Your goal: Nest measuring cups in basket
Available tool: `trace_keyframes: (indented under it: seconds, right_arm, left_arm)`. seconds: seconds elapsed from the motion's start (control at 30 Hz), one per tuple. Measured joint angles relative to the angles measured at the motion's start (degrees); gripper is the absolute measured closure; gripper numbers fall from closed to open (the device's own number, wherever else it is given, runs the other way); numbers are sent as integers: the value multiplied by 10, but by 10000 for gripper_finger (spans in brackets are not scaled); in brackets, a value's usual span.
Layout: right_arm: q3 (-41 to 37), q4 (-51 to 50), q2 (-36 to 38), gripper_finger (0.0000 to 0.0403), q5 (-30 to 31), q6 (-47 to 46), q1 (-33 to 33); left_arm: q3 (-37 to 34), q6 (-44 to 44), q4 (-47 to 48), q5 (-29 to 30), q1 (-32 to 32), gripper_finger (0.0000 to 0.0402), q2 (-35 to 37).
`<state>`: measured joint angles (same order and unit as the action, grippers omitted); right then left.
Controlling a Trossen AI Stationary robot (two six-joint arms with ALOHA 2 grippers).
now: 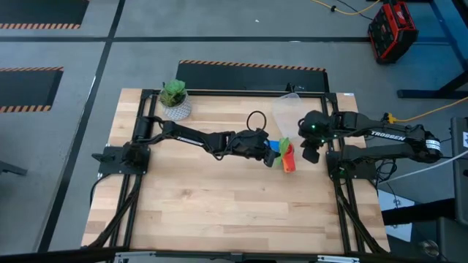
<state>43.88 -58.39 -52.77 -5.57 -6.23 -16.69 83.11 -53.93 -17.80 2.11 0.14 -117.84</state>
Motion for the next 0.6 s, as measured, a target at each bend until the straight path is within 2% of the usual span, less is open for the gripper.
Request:
trace_keyframes:
  seconds: [0.27,0.47,0.6]
  right_arm:
    - [0,-20,0,397,1,38,0]
    - [0,-19,0,393,2,54,0]
    - [0,-19,0,392,18,55,0]
  left_arm:
    - [-2,-51,-39,4,-4,401,-16]
    - [2,-102,-105,8,-7,401,-46]
    - [-2,-120,-100,19,-7,401,-59]
